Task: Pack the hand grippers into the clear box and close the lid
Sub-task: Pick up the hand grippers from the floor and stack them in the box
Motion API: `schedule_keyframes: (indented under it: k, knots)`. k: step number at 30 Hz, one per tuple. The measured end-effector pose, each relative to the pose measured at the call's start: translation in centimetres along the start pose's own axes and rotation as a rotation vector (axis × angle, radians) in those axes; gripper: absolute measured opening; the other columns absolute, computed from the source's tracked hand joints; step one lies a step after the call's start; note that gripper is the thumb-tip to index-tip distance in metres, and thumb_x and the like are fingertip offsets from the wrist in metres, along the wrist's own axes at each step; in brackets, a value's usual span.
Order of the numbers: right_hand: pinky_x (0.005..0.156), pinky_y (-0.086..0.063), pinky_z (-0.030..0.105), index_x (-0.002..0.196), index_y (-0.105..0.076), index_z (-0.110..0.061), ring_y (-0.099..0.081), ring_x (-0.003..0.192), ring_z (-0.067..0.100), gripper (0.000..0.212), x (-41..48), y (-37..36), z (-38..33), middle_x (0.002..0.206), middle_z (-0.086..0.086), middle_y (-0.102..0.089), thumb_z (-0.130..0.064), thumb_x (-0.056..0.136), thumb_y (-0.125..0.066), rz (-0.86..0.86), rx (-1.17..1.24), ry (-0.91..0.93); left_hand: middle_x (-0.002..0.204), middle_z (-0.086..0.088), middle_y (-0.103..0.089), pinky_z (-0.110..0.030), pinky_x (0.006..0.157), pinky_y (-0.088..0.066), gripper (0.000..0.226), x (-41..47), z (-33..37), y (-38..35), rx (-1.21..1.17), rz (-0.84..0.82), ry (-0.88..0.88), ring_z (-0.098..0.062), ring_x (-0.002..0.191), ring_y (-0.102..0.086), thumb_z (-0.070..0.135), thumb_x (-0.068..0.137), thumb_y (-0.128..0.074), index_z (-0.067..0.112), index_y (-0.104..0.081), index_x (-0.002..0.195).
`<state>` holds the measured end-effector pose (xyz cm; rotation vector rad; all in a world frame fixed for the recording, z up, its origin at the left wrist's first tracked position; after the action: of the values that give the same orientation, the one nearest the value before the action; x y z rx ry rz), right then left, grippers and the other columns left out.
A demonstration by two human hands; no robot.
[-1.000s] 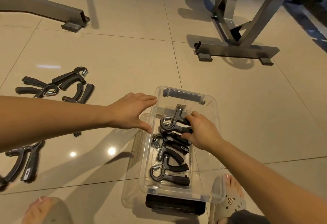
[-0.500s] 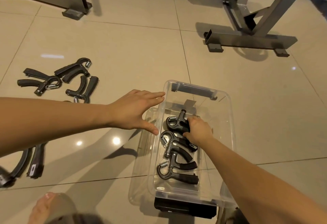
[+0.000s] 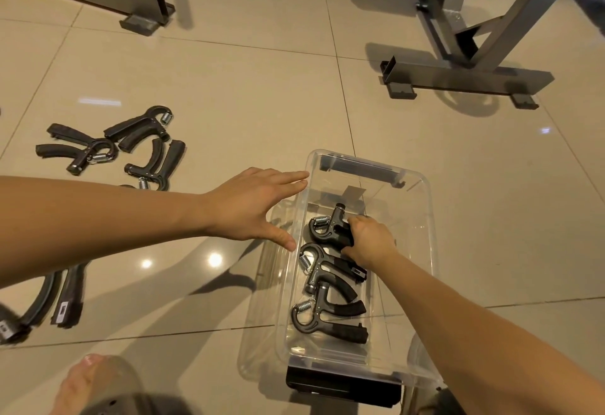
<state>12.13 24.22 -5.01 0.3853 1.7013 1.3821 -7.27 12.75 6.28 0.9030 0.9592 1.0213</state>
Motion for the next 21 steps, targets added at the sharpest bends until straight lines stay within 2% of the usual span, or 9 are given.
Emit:
schedule_keyframes:
  k: [3, 6, 10, 13, 18, 21]
  knots:
    - [0.099, -0.048, 0.039, 0.136, -0.053, -0.016, -0.055, 0.12, 0.026, 0.065, -1.2, 2.2, -0.4, 0.13, 0.005, -0.06, -0.048, 0.084, -0.075, 0.022, 0.032, -0.021, 0.168, 0.01, -0.004, -0.037, 0.121, -0.02, 0.116, -0.1, 0.3, 0.2, -0.006, -0.017, 0.007, -0.016, 0.153, -0.016, 0.088, 0.073, -0.052, 0.025, -0.011, 0.161]
    - [0.09, -0.054, 0.039, 0.13, -0.059, -0.018, -0.061, 0.111, 0.024, 0.05, -3.2, 6.8, -1.3, 0.122, 0.004, -0.065, -0.038, 0.087, -0.074, 0.169, 0.158, -0.018, 0.169, 0.005, -0.007, -0.037, 0.121, -0.02, 0.114, -0.7, 0.5, 0.9, -0.003, -0.024, 0.029, -0.018, 0.153, -0.016, 0.087, 0.073, -0.053, 0.025, -0.013, 0.161]
    - [0.077, -0.053, 0.034, 0.119, -0.065, -0.017, -0.062, 0.097, 0.015, 0.034, -5.6, 14.2, -4.8, 0.108, -0.003, -0.069, -0.034, 0.091, -0.069, 0.435, 0.276, 0.074, 0.167, 0.003, -0.018, -0.037, 0.12, -0.026, 0.102, -2.9, -1.5, 3.0, -0.039, -0.007, 0.13, -0.019, 0.151, -0.023, 0.082, 0.076, -0.056, 0.027, -0.029, 0.157]
    - [0.074, -0.051, 0.033, 0.113, -0.066, -0.02, -0.059, 0.09, 0.011, 0.031, -6.5, 17.8, -10.2, 0.099, -0.007, -0.067, -0.041, 0.091, -0.068, 0.528, 0.308, 0.197, 0.164, 0.003, -0.026, -0.033, 0.112, -0.035, 0.084, -6.4, -5.1, 4.0, -0.04, -0.007, 0.269, -0.018, 0.145, -0.036, 0.068, 0.08, -0.067, 0.026, -0.045, 0.149]
    - [0.081, -0.053, 0.036, 0.119, -0.064, -0.018, -0.062, 0.097, 0.016, 0.029, -4.2, 17.3, -20.5, 0.106, -0.004, -0.067, -0.034, 0.095, -0.063, 0.448, 0.381, 0.359, 0.138, 0.003, -0.055, -0.033, 0.091, -0.049, 0.058, -14.6, -12.9, 5.2, 0.044, -0.02, 0.455, -0.019, 0.118, -0.057, 0.049, 0.08, -0.076, 0.023, -0.063, 0.131]
    - [0.085, -0.051, 0.036, 0.125, -0.062, -0.016, -0.062, 0.103, 0.021, 0.031, -1.3, 15.2, -25.6, 0.117, 0.001, -0.066, -0.028, 0.097, -0.06, 0.349, 0.346, 0.424, 0.132, 0.003, -0.058, -0.029, 0.082, -0.045, 0.06, -19.1, -17.5, 5.7, 0.087, -0.016, 0.539, -0.019, 0.112, -0.058, 0.05, 0.08, -0.077, 0.024, -0.06, 0.132]
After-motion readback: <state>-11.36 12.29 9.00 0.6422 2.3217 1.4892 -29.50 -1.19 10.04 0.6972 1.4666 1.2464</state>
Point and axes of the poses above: each hand's wrist, its own x-axis towards the middle knuckle, its own y-axis out of the back of the hand, z = x × y, the point moved 7 cm from there along x, towards the middle knuckle
